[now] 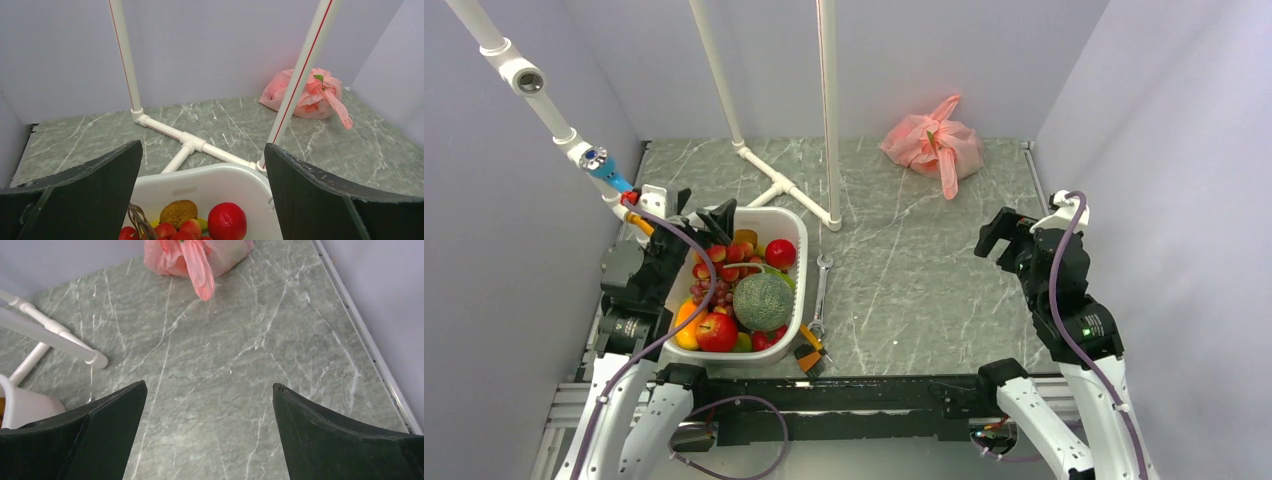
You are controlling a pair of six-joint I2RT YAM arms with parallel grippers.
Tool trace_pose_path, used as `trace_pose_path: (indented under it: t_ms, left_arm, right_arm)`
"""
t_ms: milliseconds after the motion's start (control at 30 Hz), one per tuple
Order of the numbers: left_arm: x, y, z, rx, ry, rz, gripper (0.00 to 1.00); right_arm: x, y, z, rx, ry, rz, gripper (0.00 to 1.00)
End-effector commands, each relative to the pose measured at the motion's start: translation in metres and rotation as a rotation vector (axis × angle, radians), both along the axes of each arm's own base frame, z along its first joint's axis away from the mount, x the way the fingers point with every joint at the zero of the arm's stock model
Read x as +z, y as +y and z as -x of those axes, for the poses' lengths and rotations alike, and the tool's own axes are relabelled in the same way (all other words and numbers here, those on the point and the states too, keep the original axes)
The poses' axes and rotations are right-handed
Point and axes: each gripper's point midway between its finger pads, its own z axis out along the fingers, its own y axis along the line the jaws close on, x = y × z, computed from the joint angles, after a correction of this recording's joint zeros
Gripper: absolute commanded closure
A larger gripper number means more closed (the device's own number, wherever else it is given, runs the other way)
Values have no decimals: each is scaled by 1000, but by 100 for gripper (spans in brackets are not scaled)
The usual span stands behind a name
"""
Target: Take the fake fruits out of the plastic bag
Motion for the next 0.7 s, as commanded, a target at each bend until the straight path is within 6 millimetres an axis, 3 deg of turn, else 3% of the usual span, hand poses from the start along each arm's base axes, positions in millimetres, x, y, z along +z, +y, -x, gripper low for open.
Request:
trace_pose_path:
  t_ms: [0,433,667]
  left_arm:
    - [29,-13,10,-75,-129,-19,1]
    - [32,-49,23,-288,-136,-72,1]
    - [32,-68,28,-403,-116,-76,1]
  right_arm:
    - [-1,1,-6,-23,-13,-33,0]
    - [-57,53,-47,151,55,-173,0]
    - [-71,62,-94,139,-8,-181,0]
